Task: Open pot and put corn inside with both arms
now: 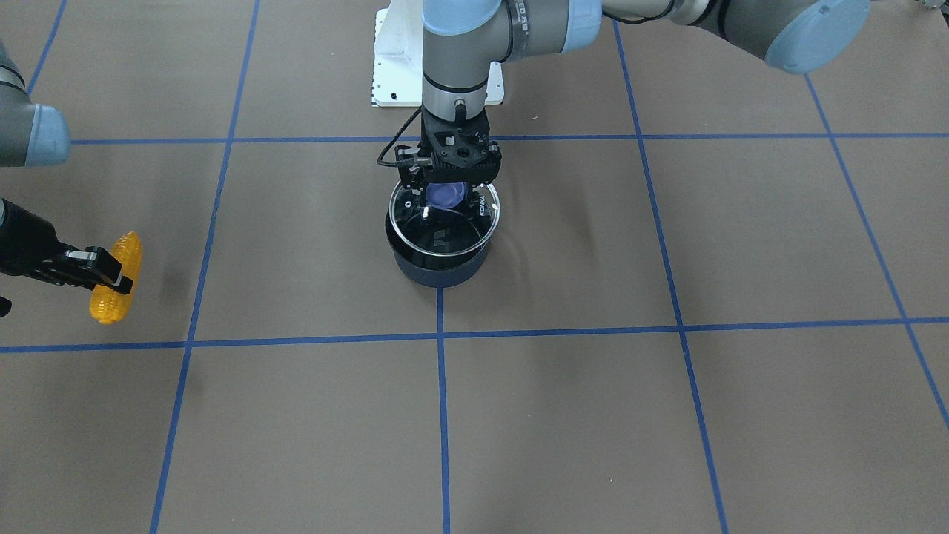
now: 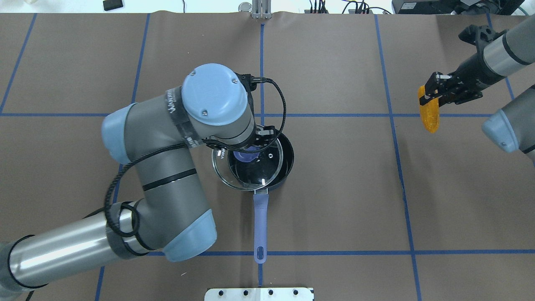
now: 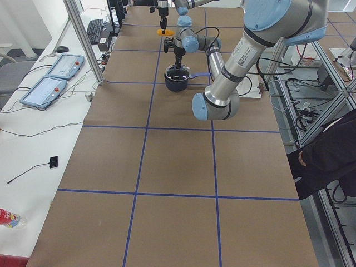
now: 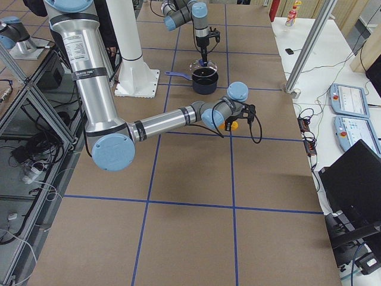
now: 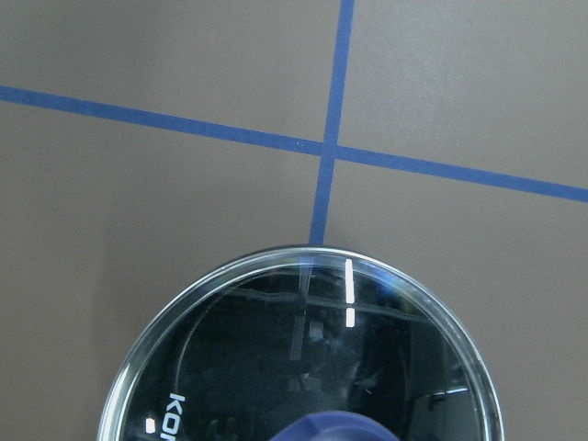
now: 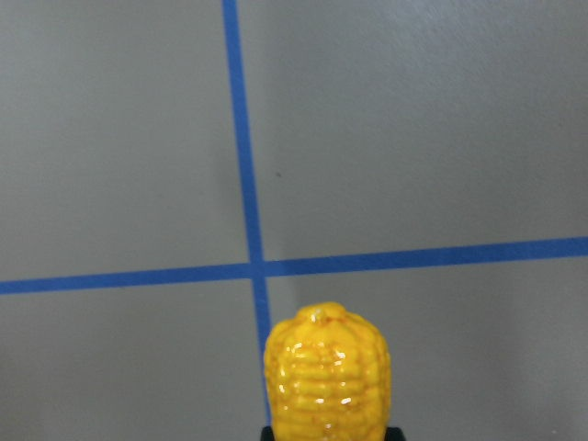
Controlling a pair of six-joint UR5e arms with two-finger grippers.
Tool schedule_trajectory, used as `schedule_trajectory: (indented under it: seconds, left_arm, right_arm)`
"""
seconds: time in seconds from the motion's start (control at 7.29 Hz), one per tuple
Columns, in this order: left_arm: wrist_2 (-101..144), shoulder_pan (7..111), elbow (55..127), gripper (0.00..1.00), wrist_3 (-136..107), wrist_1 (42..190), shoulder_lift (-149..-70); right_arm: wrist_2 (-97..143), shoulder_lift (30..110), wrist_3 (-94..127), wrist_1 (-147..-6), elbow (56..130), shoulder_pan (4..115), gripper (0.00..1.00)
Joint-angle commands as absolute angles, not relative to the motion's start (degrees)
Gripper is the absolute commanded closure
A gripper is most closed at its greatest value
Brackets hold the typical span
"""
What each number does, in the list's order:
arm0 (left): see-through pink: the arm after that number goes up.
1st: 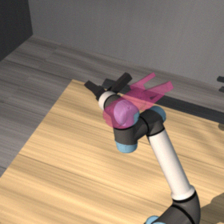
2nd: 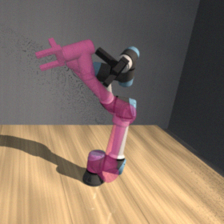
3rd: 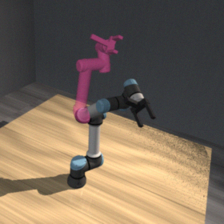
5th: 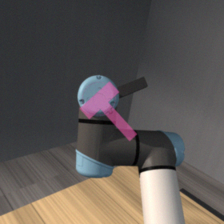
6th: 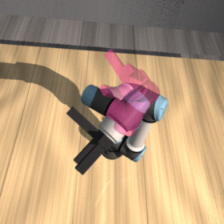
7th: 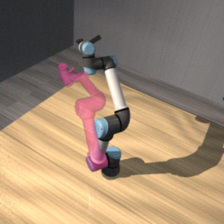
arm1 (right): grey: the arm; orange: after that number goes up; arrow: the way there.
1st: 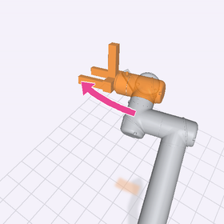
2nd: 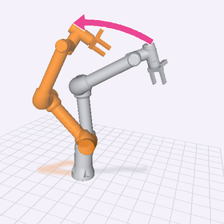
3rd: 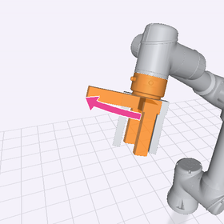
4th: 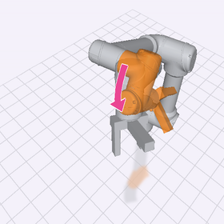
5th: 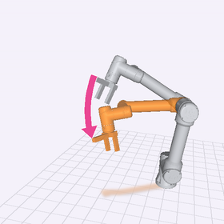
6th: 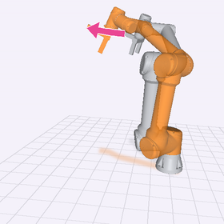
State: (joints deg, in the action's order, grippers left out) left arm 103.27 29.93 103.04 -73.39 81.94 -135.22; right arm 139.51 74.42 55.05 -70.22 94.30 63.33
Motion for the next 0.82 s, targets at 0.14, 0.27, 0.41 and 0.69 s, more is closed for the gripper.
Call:
schedule_trajectory:
  seconds: [0.14,0.27,0.41,0.69]
  left_arm:
    - [105.9,34.2,110.6,0.45,-62.5,83.9,-124.1]
    - [105.9,35.7,111.1,0.45,-60.2,89.3,-119.0]
    - [106.4,37.2,110.9,0.46,-57.5,93.9,-114.5]
    - [111.8,42.4,110.8,0.46,-50.0,98.2,-107.8]
  right_arm:
    - [135.1,65.4,71.6,-75.5,98.8,57.3,0.68]
    - [131.3,63.6,76.7,-75.5,99.6,53.2,0.68]
    - [128.3,61.8,80.6,-75.5,99.8,50.1,0.68]
    - [121.4,58.6,88.2,-75.7,101.0,42.8,0.68]
